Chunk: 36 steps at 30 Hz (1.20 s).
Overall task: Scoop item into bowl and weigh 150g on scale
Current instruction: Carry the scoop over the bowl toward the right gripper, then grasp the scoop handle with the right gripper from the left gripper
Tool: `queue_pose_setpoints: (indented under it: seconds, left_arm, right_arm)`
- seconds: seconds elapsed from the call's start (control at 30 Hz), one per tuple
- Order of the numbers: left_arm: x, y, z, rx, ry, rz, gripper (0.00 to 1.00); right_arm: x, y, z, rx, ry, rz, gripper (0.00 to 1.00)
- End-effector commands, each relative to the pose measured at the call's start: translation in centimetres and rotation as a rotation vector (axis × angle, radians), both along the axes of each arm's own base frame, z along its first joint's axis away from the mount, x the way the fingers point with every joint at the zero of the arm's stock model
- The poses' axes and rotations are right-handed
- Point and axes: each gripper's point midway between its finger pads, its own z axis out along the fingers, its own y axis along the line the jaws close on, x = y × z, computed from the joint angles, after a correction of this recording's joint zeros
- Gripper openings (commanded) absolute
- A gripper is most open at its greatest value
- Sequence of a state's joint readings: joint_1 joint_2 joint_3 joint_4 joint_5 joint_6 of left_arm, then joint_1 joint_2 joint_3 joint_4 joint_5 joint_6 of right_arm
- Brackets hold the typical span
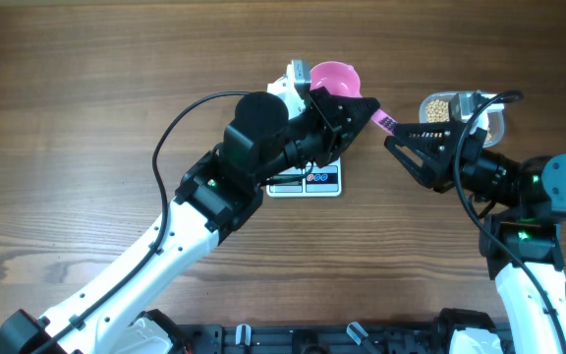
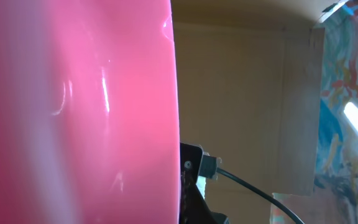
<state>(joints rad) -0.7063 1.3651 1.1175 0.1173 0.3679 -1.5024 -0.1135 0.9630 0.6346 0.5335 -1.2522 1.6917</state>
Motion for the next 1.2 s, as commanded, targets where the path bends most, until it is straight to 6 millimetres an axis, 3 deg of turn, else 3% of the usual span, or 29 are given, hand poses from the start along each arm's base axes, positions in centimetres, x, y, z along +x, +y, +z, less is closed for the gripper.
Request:
queue_pose_setpoints:
  seconds: [0.0,0.4,1.17]
  left_arm:
    - [-0.5,-0.4,0.5,-0.012,-0.008,-0.029,0.04]
    - [-0.7,-0.8,0.5,-0.009,-0.012,-0.027,0.04]
    - [-1.5,-1.7,1.0,-0.018,-0.034,-0.031,0.04]
  right_arm:
    - [0.4,-0.1,0.8,0.029,0.024,-0.028,0.42]
    - [0.7,-0.3,1.0,0.062,0.073,-0.048,0.41]
    - [0.8,-0.4,1.2,0.072,0.078,-0.048,0.28]
